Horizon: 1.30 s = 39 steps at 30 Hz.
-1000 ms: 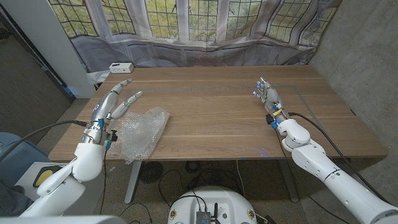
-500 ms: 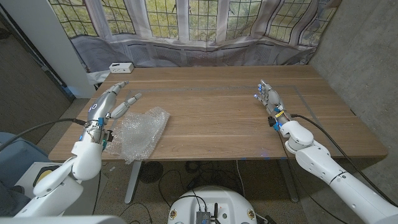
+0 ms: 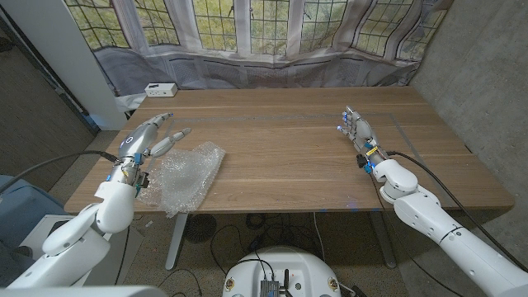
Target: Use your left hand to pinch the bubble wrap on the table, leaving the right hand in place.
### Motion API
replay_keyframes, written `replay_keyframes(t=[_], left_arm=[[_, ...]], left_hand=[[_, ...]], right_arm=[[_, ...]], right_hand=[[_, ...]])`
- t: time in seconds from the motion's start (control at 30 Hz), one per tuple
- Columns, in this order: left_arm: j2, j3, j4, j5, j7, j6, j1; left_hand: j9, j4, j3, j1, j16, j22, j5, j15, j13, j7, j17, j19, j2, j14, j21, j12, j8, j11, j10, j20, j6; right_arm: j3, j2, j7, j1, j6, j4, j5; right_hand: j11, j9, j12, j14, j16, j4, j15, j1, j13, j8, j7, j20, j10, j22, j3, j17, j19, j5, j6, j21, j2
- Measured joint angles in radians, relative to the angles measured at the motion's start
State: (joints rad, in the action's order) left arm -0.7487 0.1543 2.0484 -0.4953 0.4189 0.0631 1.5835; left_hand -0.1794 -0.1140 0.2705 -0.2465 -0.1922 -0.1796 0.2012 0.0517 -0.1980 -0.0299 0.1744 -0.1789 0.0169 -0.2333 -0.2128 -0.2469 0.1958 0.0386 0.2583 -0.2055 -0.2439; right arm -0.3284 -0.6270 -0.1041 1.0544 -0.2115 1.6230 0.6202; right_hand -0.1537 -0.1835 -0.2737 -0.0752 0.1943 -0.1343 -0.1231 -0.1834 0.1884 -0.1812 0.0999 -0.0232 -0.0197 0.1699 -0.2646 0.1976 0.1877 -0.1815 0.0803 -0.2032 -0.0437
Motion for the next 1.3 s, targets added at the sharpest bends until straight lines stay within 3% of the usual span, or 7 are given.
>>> replay_keyframes(t=[0.13, 0.3, 0.33, 0.7, 1.0, 1.2, 1.3], left_arm=[[-0.026, -0.002, 0.015, 0.021, -0.055, 0.044, 0.003], [-0.051, -0.003, 0.033, 0.021, -0.055, 0.044, 0.010], [-0.059, -0.002, 0.038, 0.040, -0.113, 0.081, 0.013], [-0.120, 0.008, 0.080, 0.059, -0.199, 0.135, 0.029], [-0.169, -0.003, 0.101, 0.058, -0.286, 0.202, 0.022], [-0.205, -0.025, 0.104, 0.058, -0.286, 0.202, 0.006], [-0.223, -0.036, 0.105, 0.059, -0.343, 0.240, -0.002]], left_hand=[[0.000, -0.004, -0.004, -0.004, 0.004, 0.000, 0.000, 0.002, 0.000, 0.006, 0.000, 0.007, 0.004, 0.012, 0.006, 0.008, -0.003, -0.003, -0.015, -0.003, 0.006], [0.000, -0.011, -0.005, -0.008, 0.008, 0.000, 0.000, 0.009, 0.000, 0.022, 0.002, 0.013, 0.008, 0.030, 0.006, 0.025, -0.011, 0.001, -0.051, -0.006, 0.036], [0.000, -0.012, -0.004, -0.008, 0.008, 0.000, -0.002, 0.013, -0.002, 0.026, 0.004, 0.013, 0.008, 0.034, 0.006, 0.029, -0.011, 0.001, -0.059, -0.006, 0.041], [0.000, -0.026, -0.004, -0.043, 0.015, -0.005, -0.009, 0.037, -0.007, 0.044, 0.005, 0.010, 0.030, 0.138, 0.011, 0.051, -0.019, 0.003, -0.153, -0.010, 0.148], [-0.005, -0.037, -0.001, -0.062, 0.015, -0.005, -0.009, 0.035, -0.009, 0.055, 0.005, 0.009, 0.036, 0.143, 0.011, 0.051, -0.019, 0.002, -0.173, -0.010, 0.173], [-0.005, -0.042, 0.005, -0.087, 0.015, -0.004, -0.009, 0.040, -0.009, 0.055, 0.005, 0.005, 0.037, 0.157, 0.011, 0.051, -0.019, -0.003, -0.193, -0.014, 0.184], [-0.005, -0.042, 0.005, -0.090, 0.015, -0.004, -0.009, 0.040, -0.009, 0.055, 0.005, 0.004, 0.040, 0.157, 0.011, 0.051, -0.018, -0.003, -0.203, -0.015, 0.184]], right_arm=[[-0.004, 0.001, 0.004, -0.005, 0.001, -0.007, 0.002], [-0.004, 0.001, 0.008, -0.005, 0.002, -0.007, 0.004], [-0.008, 0.003, 0.010, -0.009, 0.002, -0.012, 0.005], [-0.013, 0.006, 0.017, -0.016, 0.003, -0.020, 0.007], [-0.018, 0.012, 0.020, -0.024, 0.005, -0.031, 0.007], [-0.018, 0.012, 0.022, -0.024, 0.007, -0.031, 0.009], [-0.021, 0.016, 0.022, -0.028, 0.007, -0.038, 0.010]], right_hand=[[0.000, 0.000, 0.000, 0.000, 0.000, 0.000, 0.000, 0.000, 0.000, 0.000, 0.000, 0.000, 0.000, 0.000, 0.000, 0.000, 0.000, 0.000, 0.000, 0.004, 0.000], [0.000, 0.000, 0.000, 0.000, 0.000, 0.000, 0.000, 0.000, 0.000, 0.000, 0.000, 0.000, 0.000, 0.000, 0.000, 0.000, 0.000, 0.000, 0.000, 0.004, 0.000], [0.000, 0.000, 0.000, 0.000, 0.000, 0.000, 0.000, 0.000, 0.000, 0.000, 0.000, 0.000, 0.000, 0.000, 0.000, 0.000, 0.000, 0.000, 0.000, 0.004, 0.000], [-0.006, 0.000, 0.000, 0.000, 0.000, 0.000, 0.000, 0.000, 0.000, 0.000, 0.000, -0.004, 0.006, 0.000, 0.000, 0.005, -0.004, 0.000, 0.000, 0.003, 0.000], [-0.005, 0.000, 0.000, 0.000, 0.000, 0.000, 0.000, 0.000, 0.000, 0.000, 0.000, -0.004, 0.005, 0.000, 0.000, 0.005, -0.004, 0.000, 0.000, 0.003, 0.000], [-0.005, 0.000, 0.000, 0.004, 0.000, 0.000, -0.004, 0.000, 0.000, 0.000, 0.000, -0.004, 0.005, 0.000, 0.000, 0.005, -0.004, 0.000, 0.000, 0.003, 0.000], [-0.005, 0.000, 0.000, 0.004, 0.000, 0.000, -0.004, 0.000, 0.000, 0.000, 0.000, -0.004, 0.005, 0.000, 0.000, 0.005, -0.004, 0.000, 0.000, 0.003, 0.000]])
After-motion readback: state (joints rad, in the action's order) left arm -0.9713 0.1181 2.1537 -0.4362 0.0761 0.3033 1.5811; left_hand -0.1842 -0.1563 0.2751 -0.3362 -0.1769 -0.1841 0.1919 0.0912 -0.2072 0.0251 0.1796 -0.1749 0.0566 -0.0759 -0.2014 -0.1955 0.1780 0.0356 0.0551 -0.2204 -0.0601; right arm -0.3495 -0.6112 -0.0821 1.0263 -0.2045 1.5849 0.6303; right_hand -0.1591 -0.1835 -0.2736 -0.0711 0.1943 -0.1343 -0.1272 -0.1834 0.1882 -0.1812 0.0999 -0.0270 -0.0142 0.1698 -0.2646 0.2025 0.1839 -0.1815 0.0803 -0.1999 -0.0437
